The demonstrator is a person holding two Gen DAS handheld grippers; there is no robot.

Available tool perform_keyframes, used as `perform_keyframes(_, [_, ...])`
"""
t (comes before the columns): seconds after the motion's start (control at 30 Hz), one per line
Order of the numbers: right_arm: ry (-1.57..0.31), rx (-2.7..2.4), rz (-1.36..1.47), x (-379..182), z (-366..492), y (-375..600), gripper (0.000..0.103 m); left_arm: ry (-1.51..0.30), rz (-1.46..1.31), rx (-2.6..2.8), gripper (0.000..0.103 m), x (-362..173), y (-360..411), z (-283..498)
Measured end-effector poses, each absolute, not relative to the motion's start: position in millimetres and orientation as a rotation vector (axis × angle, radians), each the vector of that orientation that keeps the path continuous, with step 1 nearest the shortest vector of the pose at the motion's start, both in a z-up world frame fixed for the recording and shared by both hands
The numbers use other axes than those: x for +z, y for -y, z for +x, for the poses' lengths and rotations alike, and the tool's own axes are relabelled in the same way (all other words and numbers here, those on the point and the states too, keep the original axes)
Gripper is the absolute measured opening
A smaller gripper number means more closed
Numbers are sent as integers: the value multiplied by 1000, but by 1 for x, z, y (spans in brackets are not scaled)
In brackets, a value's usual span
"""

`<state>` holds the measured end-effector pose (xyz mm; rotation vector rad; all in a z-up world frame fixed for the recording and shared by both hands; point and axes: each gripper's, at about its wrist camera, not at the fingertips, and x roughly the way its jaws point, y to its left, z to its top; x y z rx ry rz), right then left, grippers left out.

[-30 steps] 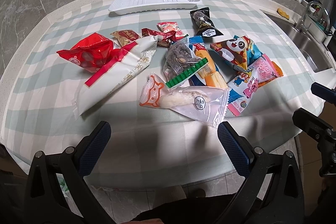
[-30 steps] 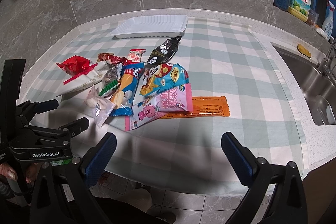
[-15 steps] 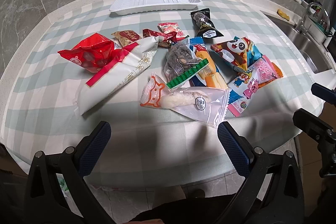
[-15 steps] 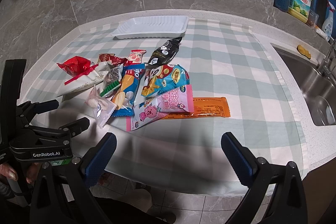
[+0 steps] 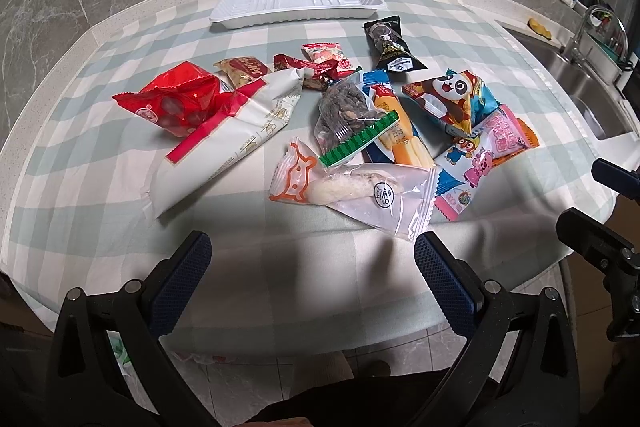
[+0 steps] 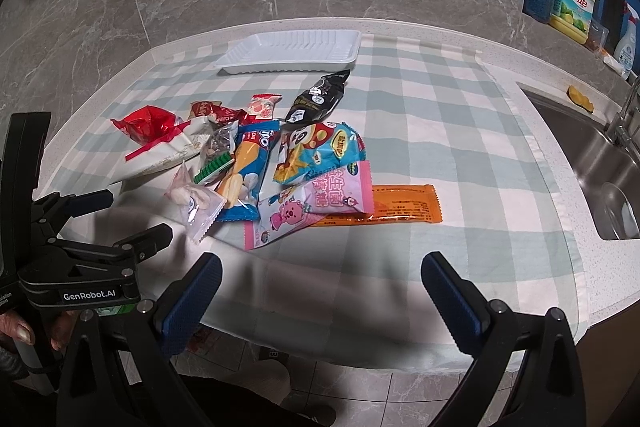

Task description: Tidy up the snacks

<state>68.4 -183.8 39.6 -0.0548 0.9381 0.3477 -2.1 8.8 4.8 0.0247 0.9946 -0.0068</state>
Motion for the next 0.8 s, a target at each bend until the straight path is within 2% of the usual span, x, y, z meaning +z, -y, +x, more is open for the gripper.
perform_keyframes(0.8, [-941, 351, -55, 38, 69, 176, 102, -981, 8, 6, 103, 10, -25, -10])
